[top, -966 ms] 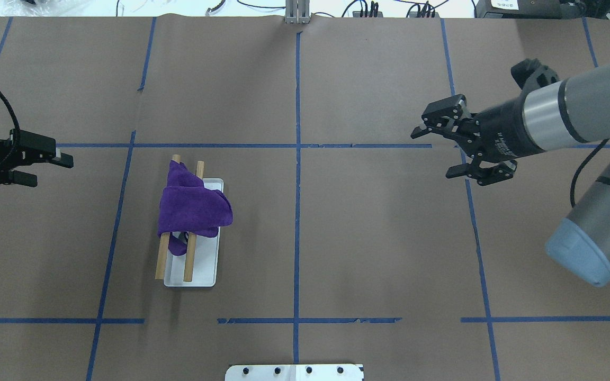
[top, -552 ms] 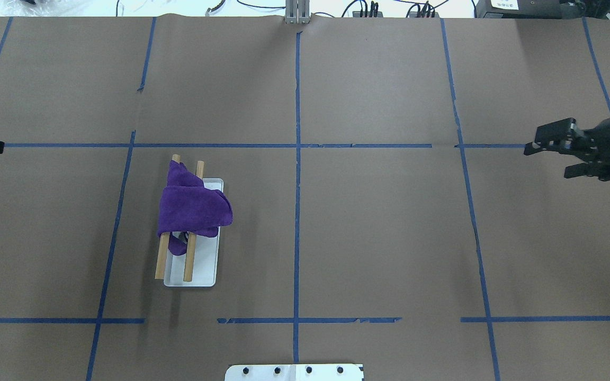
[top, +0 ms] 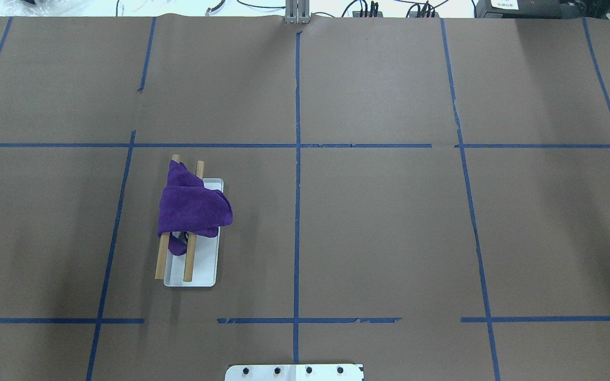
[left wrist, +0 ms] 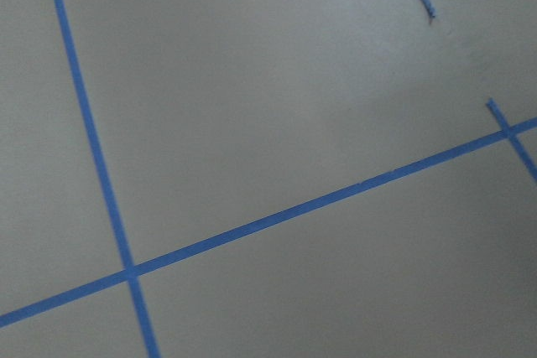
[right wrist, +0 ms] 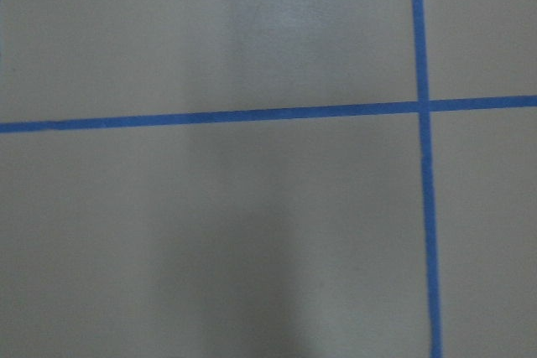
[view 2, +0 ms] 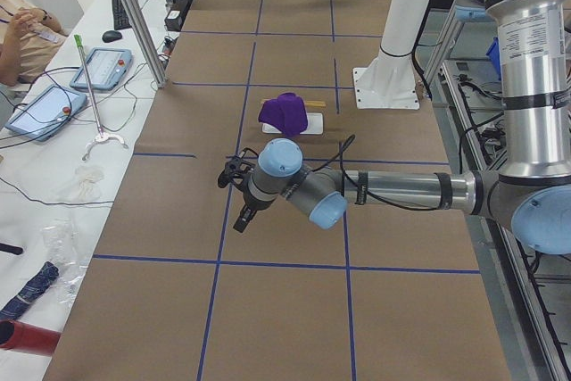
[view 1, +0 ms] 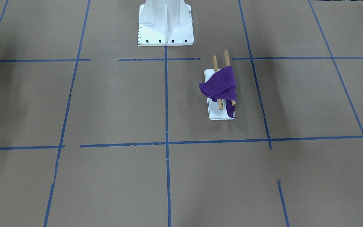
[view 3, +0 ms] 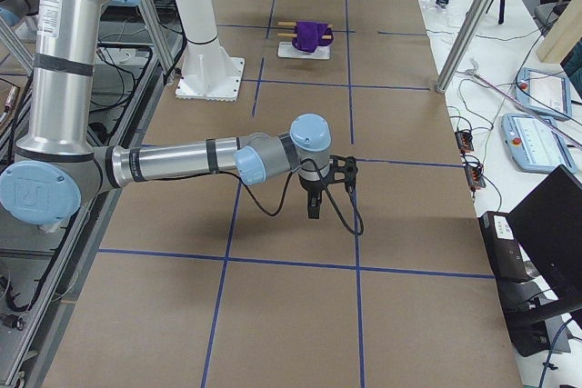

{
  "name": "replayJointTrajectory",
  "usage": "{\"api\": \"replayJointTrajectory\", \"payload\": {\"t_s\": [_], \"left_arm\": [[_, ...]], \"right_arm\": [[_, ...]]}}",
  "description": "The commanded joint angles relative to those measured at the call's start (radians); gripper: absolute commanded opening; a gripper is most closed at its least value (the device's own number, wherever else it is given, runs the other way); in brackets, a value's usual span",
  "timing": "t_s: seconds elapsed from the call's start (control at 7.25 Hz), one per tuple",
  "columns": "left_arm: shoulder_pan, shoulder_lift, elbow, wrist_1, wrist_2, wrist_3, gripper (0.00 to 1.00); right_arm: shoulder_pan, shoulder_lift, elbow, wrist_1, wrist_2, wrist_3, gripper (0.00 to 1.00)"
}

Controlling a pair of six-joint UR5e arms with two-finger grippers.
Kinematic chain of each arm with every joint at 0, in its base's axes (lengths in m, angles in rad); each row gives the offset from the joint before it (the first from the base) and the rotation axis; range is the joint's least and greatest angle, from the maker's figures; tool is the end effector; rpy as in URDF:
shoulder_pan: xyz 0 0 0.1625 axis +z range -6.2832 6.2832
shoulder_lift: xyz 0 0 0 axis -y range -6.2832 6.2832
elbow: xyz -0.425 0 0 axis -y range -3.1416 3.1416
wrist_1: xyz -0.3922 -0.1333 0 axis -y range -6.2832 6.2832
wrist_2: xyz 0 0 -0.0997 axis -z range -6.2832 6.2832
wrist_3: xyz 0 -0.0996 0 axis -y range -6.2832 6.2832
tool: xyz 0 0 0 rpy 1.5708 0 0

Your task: Hang towel on rack

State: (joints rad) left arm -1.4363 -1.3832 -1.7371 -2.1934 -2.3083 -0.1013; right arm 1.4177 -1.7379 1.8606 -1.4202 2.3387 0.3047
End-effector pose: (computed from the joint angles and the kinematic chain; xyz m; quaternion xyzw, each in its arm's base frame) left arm -0.0072 -0.4417 0.5928 0.2338 0.3744 0.1215 0.8890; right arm -0.0028 -0.4386 0.5757 0.0388 -0.3901 0.0187 0.9198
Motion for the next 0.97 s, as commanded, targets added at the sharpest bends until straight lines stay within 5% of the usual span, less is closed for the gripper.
{"api": "replayJointTrajectory", "payload": {"t_s": [0.0, 0.41, 0.83], "left_arm": [[-0.065, -0.008, -0.006, 0.262, -0.048, 0.132, 1.00], [-0.070, -0.052, -0.075, 0.635, -0.043, 0.135, 1.00], [-0.069, -0.039, -0.065, 0.664, -0.042, 0.140, 1.00]], "right_arm": [[0.142, 0.009, -0.034, -0.230, 0.004, -0.406, 1.00], [0.145, 0.000, -0.058, -0.229, 0.027, -0.400, 1.00], [0.141, 0.001, -0.078, -0.226, 0.071, -0.391, 1.00]]}}
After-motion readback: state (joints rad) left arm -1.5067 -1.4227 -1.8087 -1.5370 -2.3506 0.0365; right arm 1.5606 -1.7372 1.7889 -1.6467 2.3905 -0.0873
